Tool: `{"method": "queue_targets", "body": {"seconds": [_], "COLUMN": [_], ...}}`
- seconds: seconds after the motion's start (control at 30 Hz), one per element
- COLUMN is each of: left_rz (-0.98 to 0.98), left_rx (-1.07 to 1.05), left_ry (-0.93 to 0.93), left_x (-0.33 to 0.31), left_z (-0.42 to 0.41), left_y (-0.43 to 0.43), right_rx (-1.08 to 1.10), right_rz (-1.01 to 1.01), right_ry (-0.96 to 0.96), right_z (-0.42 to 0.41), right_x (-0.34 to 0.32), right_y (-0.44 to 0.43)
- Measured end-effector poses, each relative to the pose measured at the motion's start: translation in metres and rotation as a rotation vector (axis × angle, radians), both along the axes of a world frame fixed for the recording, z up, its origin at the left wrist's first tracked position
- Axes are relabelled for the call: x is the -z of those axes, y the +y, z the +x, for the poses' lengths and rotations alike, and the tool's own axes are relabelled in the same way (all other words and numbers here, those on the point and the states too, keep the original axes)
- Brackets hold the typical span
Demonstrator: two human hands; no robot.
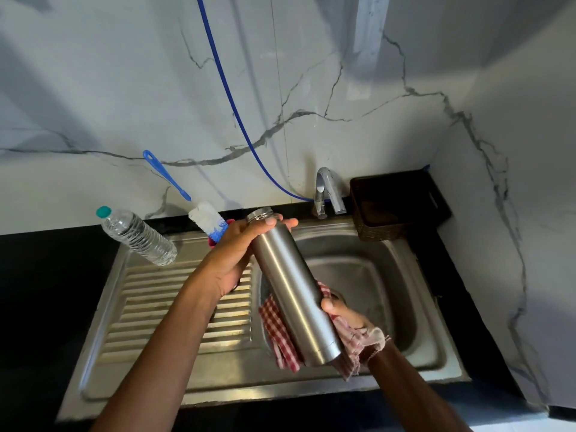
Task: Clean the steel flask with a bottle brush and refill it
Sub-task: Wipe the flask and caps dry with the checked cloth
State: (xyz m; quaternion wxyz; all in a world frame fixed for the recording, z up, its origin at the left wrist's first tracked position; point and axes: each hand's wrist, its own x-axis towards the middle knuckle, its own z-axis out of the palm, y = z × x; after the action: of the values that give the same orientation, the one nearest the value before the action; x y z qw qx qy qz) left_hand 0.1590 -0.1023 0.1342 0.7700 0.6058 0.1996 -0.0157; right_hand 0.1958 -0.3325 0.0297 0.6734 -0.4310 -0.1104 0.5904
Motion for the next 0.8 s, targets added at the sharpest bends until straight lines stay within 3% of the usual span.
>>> {"method": "queue_targets", "body": {"seconds": [0.13,0.27,0.33,0.43,0.53,0.6,0.67,0.7,0.8], "left_rz": [0.135,-0.02,-0.131,-0.239,-0.337,-0.383,-0.388,-0.348,-0.166], "left_rx": [-0.202,-0.378,-0.326,-0.225,-0.216,-0.217,-0.227,-0.23,-0.234], "left_ry": [0.152,0.135,0.099,0.028,-0.077,-0.161,-0.21,-0.201,-0.113], "left_x": [-0.003,0.01,0.012,0.014,0.016,0.018,0.019,0.018,0.015], "left_z": [0.006,0.012,0.013,0.012,0.011,0.009,0.007,0.006,0.004], "left_y": [0.0,0.0,0.0,-0.002,-0.001,0.001,0.003,0.003,0.006], "right_rx": [-0.071,-0.112,-0.149,0.058,0.097,0.084,0.216,0.144,-0.017], "right_rz": [-0.169,-0.225,-0.156,-0.079,0.315,0.397,0.263,0.137,0.157], "right_ry": [-0.402,-0.524,-0.435,-0.315,-0.145,0.001,0.032,-0.01,0.066], "right_z": [0.012,0.016,0.016,-0.004,-0.021,-0.026,-0.028,-0.024,-0.009], "right_x": [-0.014,-0.017,-0.016,-0.018,0.025,0.05,0.024,-0.003,-0.01], "right_y": [0.009,0.014,0.01,-0.004,-0.024,-0.036,-0.03,-0.017,-0.002]}}
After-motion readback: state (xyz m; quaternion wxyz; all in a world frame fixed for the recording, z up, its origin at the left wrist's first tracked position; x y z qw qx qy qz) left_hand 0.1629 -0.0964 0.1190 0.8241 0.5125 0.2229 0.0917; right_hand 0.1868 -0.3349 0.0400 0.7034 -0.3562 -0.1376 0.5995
